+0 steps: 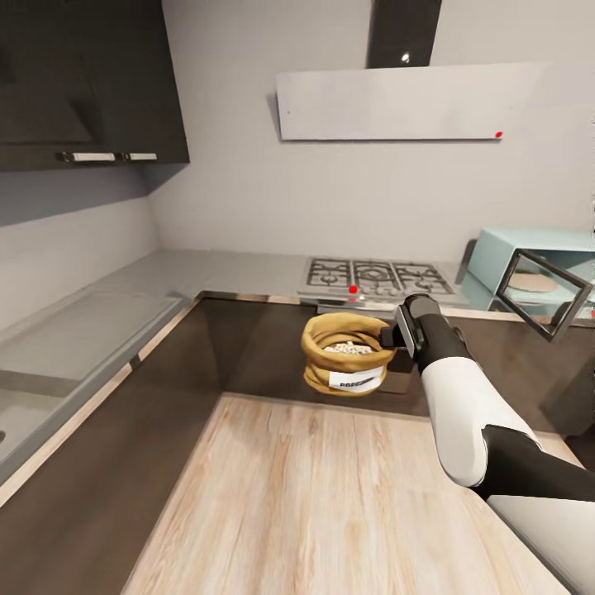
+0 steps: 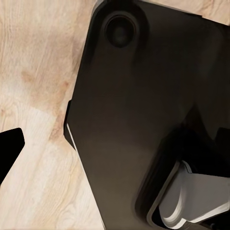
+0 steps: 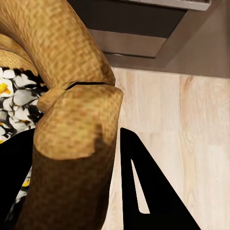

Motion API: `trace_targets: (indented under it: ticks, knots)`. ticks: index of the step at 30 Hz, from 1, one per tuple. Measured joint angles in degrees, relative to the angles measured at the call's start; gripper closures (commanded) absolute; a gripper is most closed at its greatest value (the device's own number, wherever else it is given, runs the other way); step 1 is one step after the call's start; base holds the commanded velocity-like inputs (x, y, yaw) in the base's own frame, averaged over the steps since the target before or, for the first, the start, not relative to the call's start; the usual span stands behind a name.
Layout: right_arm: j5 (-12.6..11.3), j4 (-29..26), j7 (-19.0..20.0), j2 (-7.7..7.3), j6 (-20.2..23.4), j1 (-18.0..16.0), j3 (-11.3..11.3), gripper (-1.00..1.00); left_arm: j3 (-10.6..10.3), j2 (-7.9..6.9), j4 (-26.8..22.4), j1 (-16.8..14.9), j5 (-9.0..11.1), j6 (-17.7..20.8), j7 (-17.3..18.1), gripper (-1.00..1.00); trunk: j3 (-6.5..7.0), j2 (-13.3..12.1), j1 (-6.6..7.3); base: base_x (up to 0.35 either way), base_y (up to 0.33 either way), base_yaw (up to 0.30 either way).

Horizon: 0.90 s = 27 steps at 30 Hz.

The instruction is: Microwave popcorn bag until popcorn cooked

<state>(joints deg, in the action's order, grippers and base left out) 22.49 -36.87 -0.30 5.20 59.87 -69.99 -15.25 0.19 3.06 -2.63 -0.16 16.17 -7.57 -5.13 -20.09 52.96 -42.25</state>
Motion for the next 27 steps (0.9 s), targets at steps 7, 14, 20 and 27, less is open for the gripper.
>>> trace_targets:
  ticks: [7, 14, 20, 27]
  knots:
    - [0.0, 0.0, -0.01, 0.0, 0.0, 0.0, 0.03, 1.0, 0.0, 0.0, 0.0, 0.0, 0.0, 0.0, 0.0, -1.0, 0.61, 0.0, 0.0, 0.0, 0.0, -0.072]
    - [0.05, -0.08, -0.02, 0.0, 0.0, 0.0, -0.01, 1.0, 0.0, 0.0, 0.0, 0.0, 0.0, 0.0, 0.0, -1.0, 1.22, 0.0, 0.0, 0.0, 0.0, -0.074]
    - [0.09, -0.09, -0.02, 0.0, 0.0, 0.0, 0.05, 1.0, 0.0, 0.0, 0.02, 0.0, 0.0, 0.0, 0.0, -1.0, 1.75, 0.0, 0.0, 0.0, 0.0, -0.079]
    - [0.13, -0.06, -0.07, 0.0, -0.01, 0.0, 0.05, 1.0, 0.0, 0.0, 0.0, 0.0, 0.0, -0.01, 0.0, -1.0, 2.04, 0.0, 0.0, 0.0, 0.0, -0.033]
